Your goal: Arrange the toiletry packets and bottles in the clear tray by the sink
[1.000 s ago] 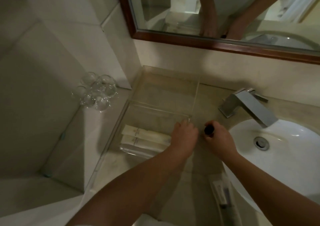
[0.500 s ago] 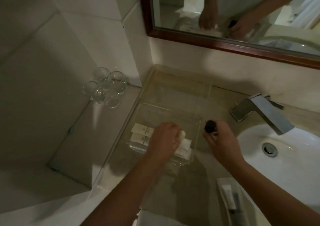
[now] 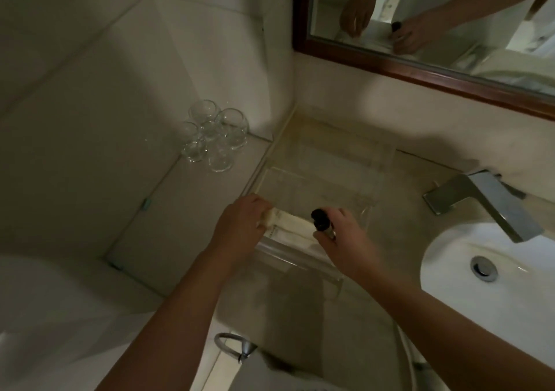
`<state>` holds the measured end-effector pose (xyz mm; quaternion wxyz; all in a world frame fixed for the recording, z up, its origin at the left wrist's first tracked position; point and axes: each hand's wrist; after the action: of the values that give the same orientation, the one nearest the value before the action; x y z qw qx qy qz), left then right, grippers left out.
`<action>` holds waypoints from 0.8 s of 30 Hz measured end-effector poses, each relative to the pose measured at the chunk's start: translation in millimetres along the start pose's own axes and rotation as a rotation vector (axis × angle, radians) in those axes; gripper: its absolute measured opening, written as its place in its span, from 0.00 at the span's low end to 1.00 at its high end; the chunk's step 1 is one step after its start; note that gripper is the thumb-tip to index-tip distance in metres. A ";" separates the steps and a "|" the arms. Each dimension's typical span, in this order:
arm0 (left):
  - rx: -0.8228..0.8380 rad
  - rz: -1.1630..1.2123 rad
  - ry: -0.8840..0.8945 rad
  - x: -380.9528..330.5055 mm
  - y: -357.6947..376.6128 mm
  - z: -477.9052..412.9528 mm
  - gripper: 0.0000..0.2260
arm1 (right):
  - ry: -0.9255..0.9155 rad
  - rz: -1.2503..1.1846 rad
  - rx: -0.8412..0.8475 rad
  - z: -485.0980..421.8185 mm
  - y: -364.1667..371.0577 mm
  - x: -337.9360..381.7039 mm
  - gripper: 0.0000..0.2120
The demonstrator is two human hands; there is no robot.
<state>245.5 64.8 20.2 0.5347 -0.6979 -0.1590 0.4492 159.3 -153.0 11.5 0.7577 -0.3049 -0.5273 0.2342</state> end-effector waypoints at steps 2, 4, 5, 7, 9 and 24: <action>0.018 -0.008 -0.018 3.2 -0.5 -3.9 0.19 | 0.040 -0.035 -0.020 -3.5 -1.1 -1.1 0.18; 0.005 -0.010 -0.028 3.7 -0.9 -11.9 0.19 | 0.083 -0.066 -0.034 -9.0 -1.8 0.3 0.18; -0.006 -0.016 -0.032 2.6 -1.6 -17.7 0.19 | 0.103 -0.078 -0.037 -12.5 -1.9 2.3 0.17; 0.003 -0.043 -0.023 -0.7 -3.4 -31.2 0.18 | 0.129 -0.089 -0.033 -20.9 -1.4 7.4 0.16; 0.051 -0.072 0.004 -2.6 -3.9 -42.7 0.16 | 0.138 -0.070 -0.018 -29.8 -0.3 11.9 0.15; 0.322 -0.143 0.002 26.3 3.4 -71.1 0.18 | 0.103 0.261 0.123 -72.8 28.6 28.2 0.10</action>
<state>315.6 39.1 6.9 0.6704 -0.5906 -0.1337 0.4287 236.3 -129.5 -9.0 0.7641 -0.3354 -0.4284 0.3465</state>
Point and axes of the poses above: each hand's wrist, its own z-axis away from the middle knuckle, its own y-axis out of the palm, x = y × z, and after that the axes turned 9 degrees about y, right-handed
